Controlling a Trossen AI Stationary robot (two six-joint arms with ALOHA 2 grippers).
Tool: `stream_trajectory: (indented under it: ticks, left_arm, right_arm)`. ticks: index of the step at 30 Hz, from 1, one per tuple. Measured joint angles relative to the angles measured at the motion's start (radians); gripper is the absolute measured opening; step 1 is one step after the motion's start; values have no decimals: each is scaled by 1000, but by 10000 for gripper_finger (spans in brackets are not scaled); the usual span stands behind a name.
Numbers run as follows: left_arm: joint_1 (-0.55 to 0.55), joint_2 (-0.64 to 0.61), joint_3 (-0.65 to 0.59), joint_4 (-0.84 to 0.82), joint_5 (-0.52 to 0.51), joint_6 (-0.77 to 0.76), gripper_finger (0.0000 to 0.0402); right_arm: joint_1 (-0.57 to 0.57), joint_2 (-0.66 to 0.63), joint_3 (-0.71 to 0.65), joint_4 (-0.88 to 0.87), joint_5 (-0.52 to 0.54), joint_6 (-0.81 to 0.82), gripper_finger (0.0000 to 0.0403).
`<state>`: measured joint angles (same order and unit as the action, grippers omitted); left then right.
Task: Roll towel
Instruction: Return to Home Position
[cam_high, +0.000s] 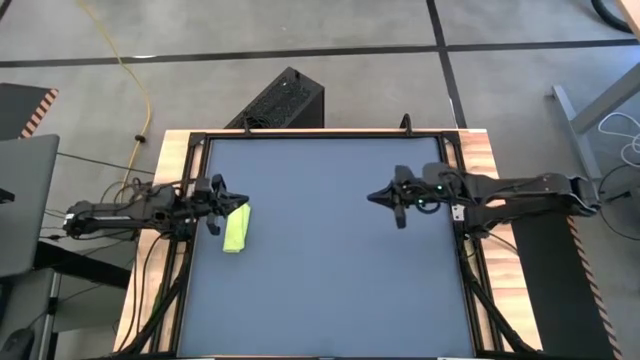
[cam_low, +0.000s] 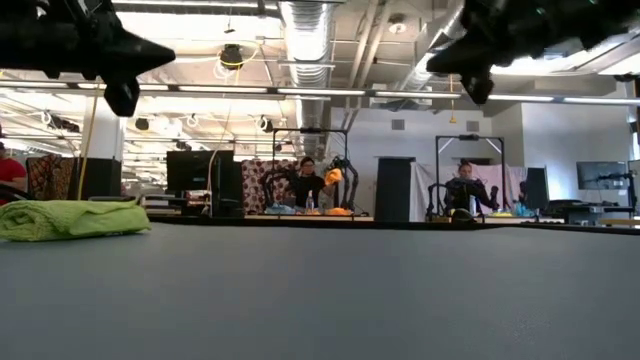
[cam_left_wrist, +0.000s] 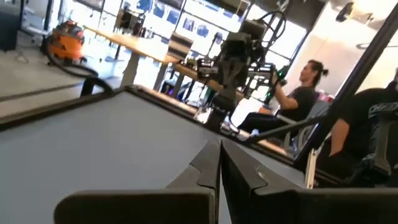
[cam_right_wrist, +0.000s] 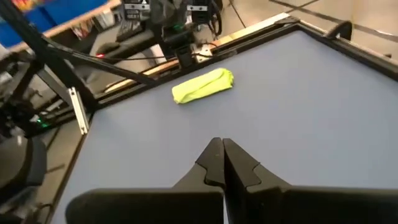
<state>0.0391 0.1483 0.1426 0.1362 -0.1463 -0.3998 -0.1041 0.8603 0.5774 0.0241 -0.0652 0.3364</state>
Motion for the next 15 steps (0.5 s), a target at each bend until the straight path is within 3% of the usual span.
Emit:
stream_trajectory:
  ticks: [6, 15]
  left_arm:
    - [0, 13, -54, 28, -16, -12, 0]
    - [0, 14, -132, 115, -23, -35, 0]
  right_arm:
    - [-2, -105, -177, 140, 16, 36, 12]
    - [-10, -151, -347, 361, 67, 33, 11]
